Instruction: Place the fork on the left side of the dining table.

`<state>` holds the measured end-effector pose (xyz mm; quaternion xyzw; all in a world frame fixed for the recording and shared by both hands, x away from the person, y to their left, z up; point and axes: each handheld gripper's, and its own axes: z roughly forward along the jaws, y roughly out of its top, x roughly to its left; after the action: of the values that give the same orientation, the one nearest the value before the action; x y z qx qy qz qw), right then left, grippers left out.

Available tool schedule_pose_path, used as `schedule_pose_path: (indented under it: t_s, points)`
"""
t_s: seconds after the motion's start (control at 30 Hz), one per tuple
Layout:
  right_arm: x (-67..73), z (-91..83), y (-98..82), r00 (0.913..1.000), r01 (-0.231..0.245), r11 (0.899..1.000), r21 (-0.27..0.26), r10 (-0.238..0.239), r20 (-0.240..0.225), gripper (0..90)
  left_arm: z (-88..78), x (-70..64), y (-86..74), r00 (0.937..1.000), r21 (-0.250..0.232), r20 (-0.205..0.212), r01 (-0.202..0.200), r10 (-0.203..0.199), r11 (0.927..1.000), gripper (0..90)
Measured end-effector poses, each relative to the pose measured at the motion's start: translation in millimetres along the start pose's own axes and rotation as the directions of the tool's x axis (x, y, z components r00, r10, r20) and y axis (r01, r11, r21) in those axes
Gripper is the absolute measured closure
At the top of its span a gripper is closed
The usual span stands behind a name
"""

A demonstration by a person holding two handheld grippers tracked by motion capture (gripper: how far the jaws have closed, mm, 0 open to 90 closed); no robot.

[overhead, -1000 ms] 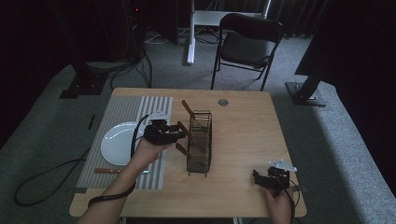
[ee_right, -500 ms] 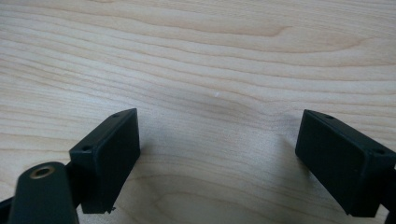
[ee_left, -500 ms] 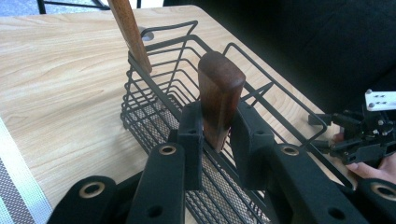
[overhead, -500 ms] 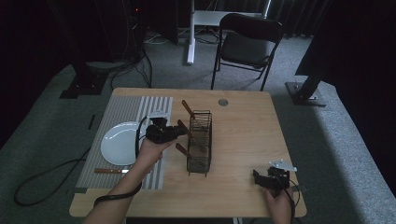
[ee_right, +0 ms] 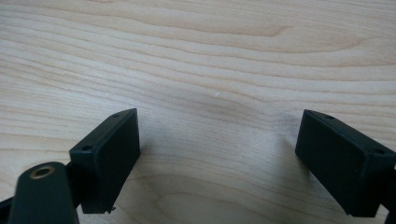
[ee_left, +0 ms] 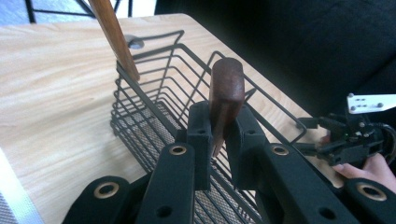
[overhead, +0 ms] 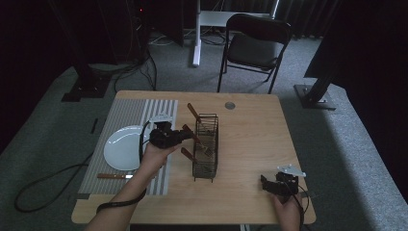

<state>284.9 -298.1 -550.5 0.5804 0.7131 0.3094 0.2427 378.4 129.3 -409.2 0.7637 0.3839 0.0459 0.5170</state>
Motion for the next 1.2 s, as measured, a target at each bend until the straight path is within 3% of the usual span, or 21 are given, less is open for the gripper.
schedule_pose_path:
  t_s: [0.47, 0.67, 0.7, 0.87, 1.2]
  points:
    - [-0.1, 0.1, 0.0, 1.0000, 0.001, 1.000, -0.001, -0.001, 0.001, 13.5, -37.8, -11.5, 22.4, 0.9998, -0.067, 0.001, -0.019, 0.019, 0.9976, 80.7]
    - [-0.1, 0.1, 0.0, 1.0000, 0.001, 1.000, -0.001, -0.001, 0.000, 13.5, -48.6, -16.2, 29.2, 0.9997, -0.072, -0.002, -0.026, 0.026, 0.9970, 80.7]
    - [-0.1, 0.1, 0.0, 1.0000, 0.001, 1.000, -0.001, -0.001, 0.000, 13.5, -58.5, -17.6, 33.2, 0.9997, -0.088, -0.001, -0.026, 0.026, 0.9958, 80.7]
    - [0.0, 0.1, 0.0, 1.0000, 0.001, 1.000, -0.001, -0.001, 0.001, 13.4, -74.1, -17.4, 38.5, 0.9998, -0.119, -0.007, -0.019, 0.018, 0.9928, 80.7]
    - [-0.1, 0.0, 0.1, 1.0000, 0.002, 1.000, -0.001, -0.002, 0.000, 13.5, -100.3, -13.1, 45.3, 0.9982, -0.173, -0.060, -0.010, 0.000, 0.9849, 80.7]
